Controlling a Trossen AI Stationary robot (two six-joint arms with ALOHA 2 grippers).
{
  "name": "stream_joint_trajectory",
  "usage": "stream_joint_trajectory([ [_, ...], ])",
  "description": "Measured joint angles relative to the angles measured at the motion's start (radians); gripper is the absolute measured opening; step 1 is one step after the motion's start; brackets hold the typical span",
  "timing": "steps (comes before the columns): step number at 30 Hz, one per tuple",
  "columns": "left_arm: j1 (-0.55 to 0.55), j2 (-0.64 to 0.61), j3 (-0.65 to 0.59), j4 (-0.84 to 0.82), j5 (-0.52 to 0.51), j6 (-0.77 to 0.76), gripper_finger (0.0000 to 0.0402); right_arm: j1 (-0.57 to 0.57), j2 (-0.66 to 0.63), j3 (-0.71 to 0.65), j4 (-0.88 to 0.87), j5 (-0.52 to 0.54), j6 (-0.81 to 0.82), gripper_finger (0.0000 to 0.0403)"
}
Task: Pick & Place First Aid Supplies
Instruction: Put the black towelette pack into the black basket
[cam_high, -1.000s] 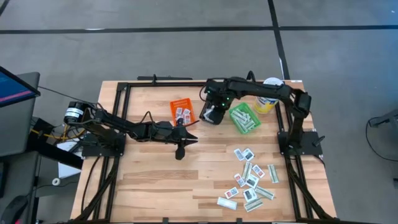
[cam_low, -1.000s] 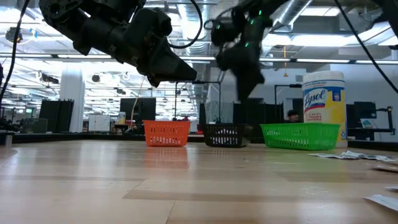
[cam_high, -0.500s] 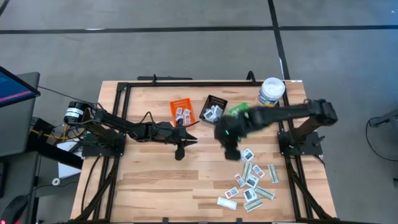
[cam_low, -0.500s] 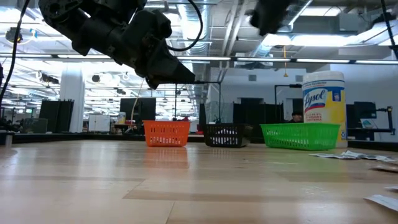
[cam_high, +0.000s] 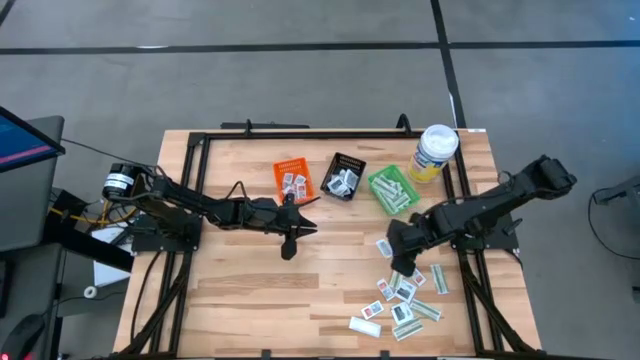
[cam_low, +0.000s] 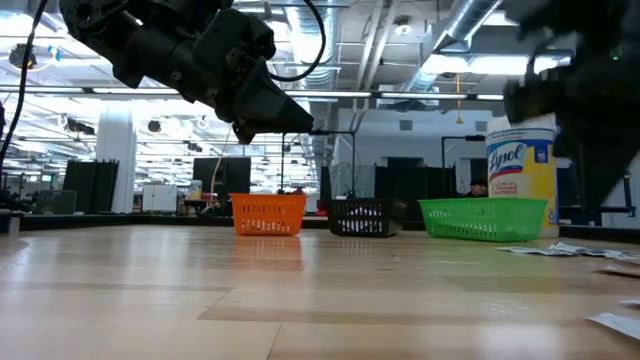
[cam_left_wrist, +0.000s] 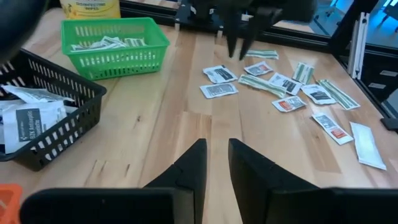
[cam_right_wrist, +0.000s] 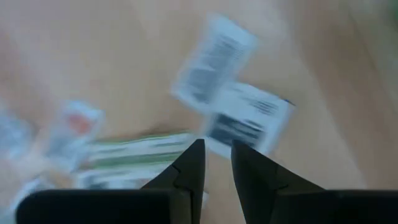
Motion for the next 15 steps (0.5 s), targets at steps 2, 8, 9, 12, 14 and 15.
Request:
stream_joint_trajectory([
  [2, 0.000, 0.000, 0.000, 0.001, 0.000, 0.000, 0.0067, -0.011, -0.003, -0.048, 0.001, 0.022, 0.063, 0.0073],
  [8, 0.000, 0.000, 0.000, 0.005, 0.000, 0.000, 0.0067, -0.077, 0.003, -0.098, 0.010, 0.090, 0.120, 0.0073],
  [9, 0.000, 0.000, 0.000, 0.006, 0.000, 0.000, 0.0067, -0.090, 0.005, -0.098, 0.022, 0.092, 0.112, 0.0073],
  [12, 0.000, 0.000, 0.000, 0.007, 0.000, 0.000, 0.0067, -0.128, 0.005, -0.098, 0.072, 0.090, 0.077, 0.0073],
  [14, 0.000, 0.000, 0.000, 0.008, 0.000, 0.000, 0.0067, -0.147, 0.005, -0.097, 0.103, 0.088, 0.069, 0.0073],
  [15, 0.000, 0.000, 0.000, 0.008, 0.000, 0.000, 0.0067, -0.155, 0.005, -0.097, 0.109, 0.088, 0.072, 0.0073],
])
